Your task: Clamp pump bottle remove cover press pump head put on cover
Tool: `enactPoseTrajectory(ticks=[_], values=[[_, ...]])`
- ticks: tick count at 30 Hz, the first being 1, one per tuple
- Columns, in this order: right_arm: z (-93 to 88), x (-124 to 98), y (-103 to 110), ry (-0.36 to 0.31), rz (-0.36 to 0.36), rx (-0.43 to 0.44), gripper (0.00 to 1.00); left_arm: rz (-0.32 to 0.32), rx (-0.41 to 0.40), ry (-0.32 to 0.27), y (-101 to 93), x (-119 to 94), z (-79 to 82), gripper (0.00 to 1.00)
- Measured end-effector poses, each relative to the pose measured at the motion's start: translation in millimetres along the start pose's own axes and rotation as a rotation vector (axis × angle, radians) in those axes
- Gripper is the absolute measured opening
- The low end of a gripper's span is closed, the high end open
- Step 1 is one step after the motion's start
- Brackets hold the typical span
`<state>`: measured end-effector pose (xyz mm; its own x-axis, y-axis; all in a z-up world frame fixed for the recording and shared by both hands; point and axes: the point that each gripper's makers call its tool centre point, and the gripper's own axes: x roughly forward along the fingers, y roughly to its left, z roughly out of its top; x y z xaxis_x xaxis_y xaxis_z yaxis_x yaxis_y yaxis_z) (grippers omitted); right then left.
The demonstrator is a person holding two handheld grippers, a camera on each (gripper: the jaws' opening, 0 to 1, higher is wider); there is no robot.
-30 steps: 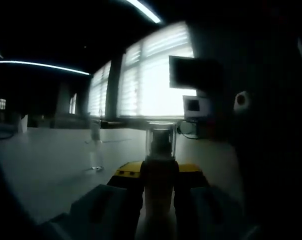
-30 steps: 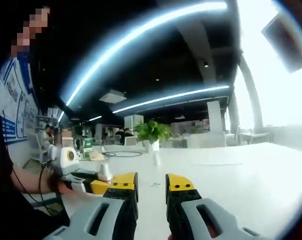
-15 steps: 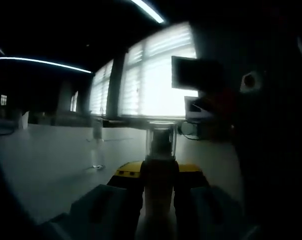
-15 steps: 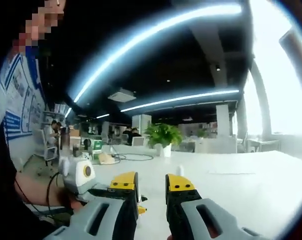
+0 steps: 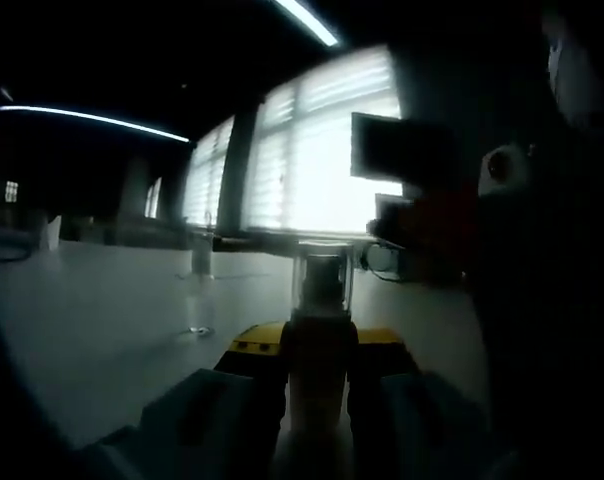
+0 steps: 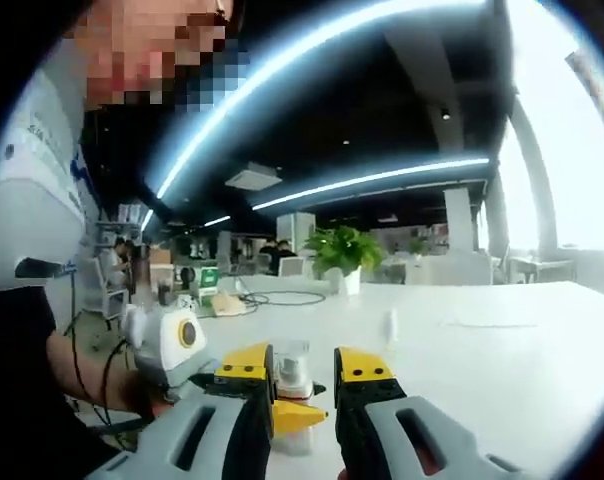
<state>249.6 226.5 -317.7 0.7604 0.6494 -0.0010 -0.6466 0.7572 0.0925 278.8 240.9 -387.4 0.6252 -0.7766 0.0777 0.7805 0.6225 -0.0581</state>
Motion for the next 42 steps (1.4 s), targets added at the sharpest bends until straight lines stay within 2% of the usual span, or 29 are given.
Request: enactPoseTrajectory(ticks=[2, 3, 7, 9, 11, 12, 14, 17, 19, 25, 32, 34, 36, 37, 42], values=[[0.6, 5.4, 1.5, 0.013, -0.006, 0.02, 0.18, -0.003, -0.005, 0.005, -0.4, 2.6, -0.5, 0.13], [-7.8, 6.5, -2.1, 0.057, -0.049, 0.015, 0.18, -0.002, -0.02, 0.009, 1.1, 3.6, -1.5, 0.13], [-12.1, 3.8, 6.5, 0.027, -0.06, 0.029, 0.18, 0.018, -0.016, 0.012, 3.9, 2.8, -2.5, 0.13], [-5.9, 2.8, 10.6, -0.045, -0.055, -0.053, 0.18, 0.008, 0.025, 0.011, 0.9, 2.1, -2.1, 0.13], [-17.3, 2.4, 13.5, -0.025, -0.043, -0.112, 0.19, -0.009, 0.05, 0.009, -3.8, 1.4, -2.1, 0.13], [-22.1, 0.7, 7.6, -0.029, -0.081, -0.135, 0.19, -0.012, 0.045, 0.01, -2.4, 1.0, -2.3, 0.13], [-26.5, -1.0, 6.4, -0.042, -0.105, -0.061, 0.18, -0.033, 0.04, 0.011, -5.7, 0.1, -2.4, 0.13], [-25.3, -4.0, 7.5, -0.039, -0.118, -0.081, 0.18, -0.033, 0.04, 0.008, -7.1, -3.3, -2.1, 0.13], [-20.4, -2.2, 8.3, -0.045, -0.116, -0.056, 0.18, -0.021, 0.046, 0.007, -4.8, -2.8, -2.1, 0.13], [-16.5, 9.4, 5.1, -0.041, -0.114, -0.117, 0.18, -0.01, 0.039, 0.006, -1.6, -2.8, -1.9, 0.13], [-33.4, 21.2, 8.8, 0.006, -0.081, -0.088, 0.17, -0.007, 0.027, 0.005, -0.5, -1.5, -2.0, 0.13], [-34.8, 23.8, 10.1, 0.017, -0.083, -0.112, 0.17, -0.003, 0.022, 0.006, 0.4, -1.4, -1.9, 0.13], [-31.5, 24.4, 7.5, -0.001, -0.088, -0.112, 0.15, -0.002, 0.02, 0.006, 0.2, -1.3, -1.7, 0.13], [-30.5, 25.0, 7.5, -0.015, -0.091, -0.072, 0.14, 0.003, 0.029, 0.007, 0.3, -1.2, -1.7, 0.13], [-23.7, 21.3, 9.3, -0.03, -0.12, -0.118, 0.13, -0.01, 0.043, 0.007, -2.8, -0.4, -1.8, 0.13]])
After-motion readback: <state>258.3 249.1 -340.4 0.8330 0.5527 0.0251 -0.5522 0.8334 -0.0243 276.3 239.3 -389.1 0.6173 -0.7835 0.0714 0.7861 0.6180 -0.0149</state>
